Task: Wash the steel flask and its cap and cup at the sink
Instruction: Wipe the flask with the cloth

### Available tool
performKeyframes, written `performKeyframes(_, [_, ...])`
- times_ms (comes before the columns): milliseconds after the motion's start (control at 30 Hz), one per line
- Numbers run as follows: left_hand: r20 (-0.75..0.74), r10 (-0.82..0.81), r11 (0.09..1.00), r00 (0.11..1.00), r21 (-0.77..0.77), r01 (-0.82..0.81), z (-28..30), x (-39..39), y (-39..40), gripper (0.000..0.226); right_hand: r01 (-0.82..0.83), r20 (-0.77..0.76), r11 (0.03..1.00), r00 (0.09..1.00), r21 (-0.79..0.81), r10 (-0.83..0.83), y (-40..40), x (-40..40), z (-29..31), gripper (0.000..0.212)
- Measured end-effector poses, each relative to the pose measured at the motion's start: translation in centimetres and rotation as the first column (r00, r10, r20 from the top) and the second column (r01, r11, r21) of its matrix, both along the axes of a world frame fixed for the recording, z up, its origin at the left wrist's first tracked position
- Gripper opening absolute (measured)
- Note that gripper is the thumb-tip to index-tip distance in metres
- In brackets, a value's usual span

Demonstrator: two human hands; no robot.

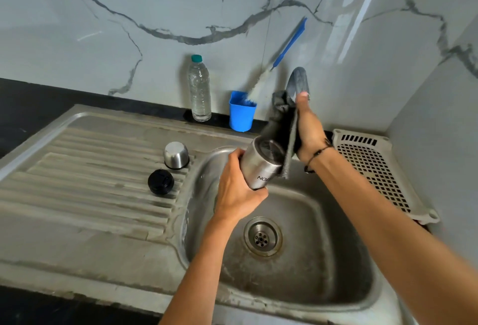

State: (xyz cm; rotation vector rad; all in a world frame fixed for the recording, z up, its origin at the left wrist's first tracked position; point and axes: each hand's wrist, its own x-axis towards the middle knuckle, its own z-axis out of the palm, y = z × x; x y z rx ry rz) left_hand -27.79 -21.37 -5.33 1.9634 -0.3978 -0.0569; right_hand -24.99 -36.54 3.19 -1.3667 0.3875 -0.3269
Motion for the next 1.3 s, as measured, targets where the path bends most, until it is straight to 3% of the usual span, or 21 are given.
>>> performKeyframes(33, [0.001,0.005,0.999,1.000,0.035,-0.005,-0.2,0.2,0.2,0.079,-0.046,0.034,0.998,0.998,0.051,0.045,-0.1,-0.3,-0.1,0.059])
performKeyframes(100, [0.020,0.008,0.995,1.000,0.099,-0.010,-0.5,0.5,0.2,0.075,-0.184,0.065,0.983,0.981,-0.016,0.185,0.7,-1.3,-0.2,0.061])
performKeyframes(133, [0.030,0.001,0.992,1.000,0.126,-0.005,-0.6,0.5,-0.1,0.074,-0.231,0.034,0.945,0.969,-0.231,0.245,1.6,-1.9,-0.2,0.059])
performKeyframes(167, [0.035,-0.008,0.988,0.999,0.152,0.002,-0.6,0.4,-0.3,0.072,-0.259,-0.029,0.805,0.957,-0.533,0.289,2.3,-2.3,-0.7,0.058])
performKeyframes(200, [0.038,-0.012,0.984,0.999,0.176,0.005,-0.6,0.3,-0.6,0.064,-0.247,-0.090,0.528,0.948,-0.812,0.306,3.0,-2.6,-1.6,0.058])
performKeyframes(233, [0.047,-0.013,0.982,0.999,0.190,0.004,-0.5,0.3,-0.7,0.052,-0.179,-0.104,0.229,0.947,-0.957,0.305,3.4,-2.7,-2.3,0.059])
performKeyframes(267, [0.057,-0.011,0.981,0.998,0.195,0.000,-0.4,0.2,-0.8,0.038,-0.147,-0.113,0.092,0.946,-0.985,0.305,3.5,-2.8,-2.5,0.061])
performKeyframes(300, [0.069,-0.006,0.982,0.998,0.189,-0.007,-0.2,0.1,-0.8,0.028,-0.143,-0.116,0.071,0.947,-0.987,0.298,3.5,-2.9,-2.2,0.063])
performKeyframes(367, [0.117,0.025,0.990,0.993,0.134,-0.041,-0.1,0.2,-0.9,0.033,-0.119,-0.081,0.143,0.966,-0.983,0.245,3.5,-2.8,-1.2,0.063])
performKeyframes(467, [0.128,0.081,0.994,0.988,0.067,-0.090,0.4,-0.3,-1.5,0.064,-0.185,-0.157,0.161,0.973,-0.969,0.170,4.0,-2.3,0.2,0.055])
performKeyframes(600, [0.084,0.085,0.994,0.993,0.062,-0.090,0.6,-1.5,-2.0,0.065,-0.279,-0.267,0.262,0.960,-0.924,0.083,4.1,-1.4,1.3,0.058])
performKeyframes(700, [0.115,0.071,0.997,0.991,0.028,-0.075,0.6,-1.5,-2.4,0.076,-0.230,-0.226,0.381,0.972,-0.895,0.056,3.1,-0.5,1.4,0.063])
performKeyframes(767, [0.116,0.040,0.999,0.992,0.023,-0.043,0.4,-1.6,-2.6,0.081,-0.217,-0.221,0.524,0.974,-0.824,0.056,2.2,0.4,0.9,0.069])
performKeyframes(833, [0.092,0.005,1.000,0.996,0.020,-0.007,0.4,-1.5,-2.4,0.081,-0.236,-0.221,0.785,0.967,-0.572,0.129,1.3,0.7,0.4,0.078])
performKeyframes(867, [0.048,0.001,1.000,0.999,-0.015,0.000,0.4,-1.3,-2.2,0.079,-0.264,-0.208,0.911,0.956,-0.317,0.205,0.5,0.8,0.2,0.076])
performKeyframes(900, [-0.036,0.005,0.995,0.999,-0.095,-0.009,0.6,-1.2,-1.9,0.078,-0.286,-0.157,0.958,0.947,-0.006,0.281,-0.3,0.6,-0.4,0.070])
performKeyframes(967, [-0.268,-0.006,0.926,0.963,-0.365,-0.096,1.2,-0.6,-1.4,0.073,-0.290,0.016,0.835,0.947,0.468,0.320,-1.5,0.2,-1.8,0.062])
performKeyframes(1067, [-0.494,-0.132,0.711,0.859,-0.651,-0.266,1.1,0.3,-0.8,0.059,-0.267,0.076,0.763,0.958,0.589,0.277,-0.4,-1.3,-3.7,0.059])
performKeyframes(1167, [-0.560,-0.120,0.622,0.820,-0.686,-0.378,0.7,0.7,-0.4,0.055,-0.296,0.089,0.859,0.954,0.418,0.286,3.0,-3.9,-4.5,0.048])
performKeyframes(1233, [-0.579,-0.077,0.575,0.812,-0.691,-0.438,0.5,1.0,-0.2,0.050,-0.383,-0.014,0.919,0.924,-0.092,0.383,5.1,-5.6,-4.8,0.036])
performKeyframes(1300, [-0.603,-0.080,0.510,0.793,-0.709,-0.487,0.6,1.3,-0.1,0.054,-0.406,-0.181,0.672,0.907,-0.619,0.381,6.2,-6.6,-5.8,0.053])
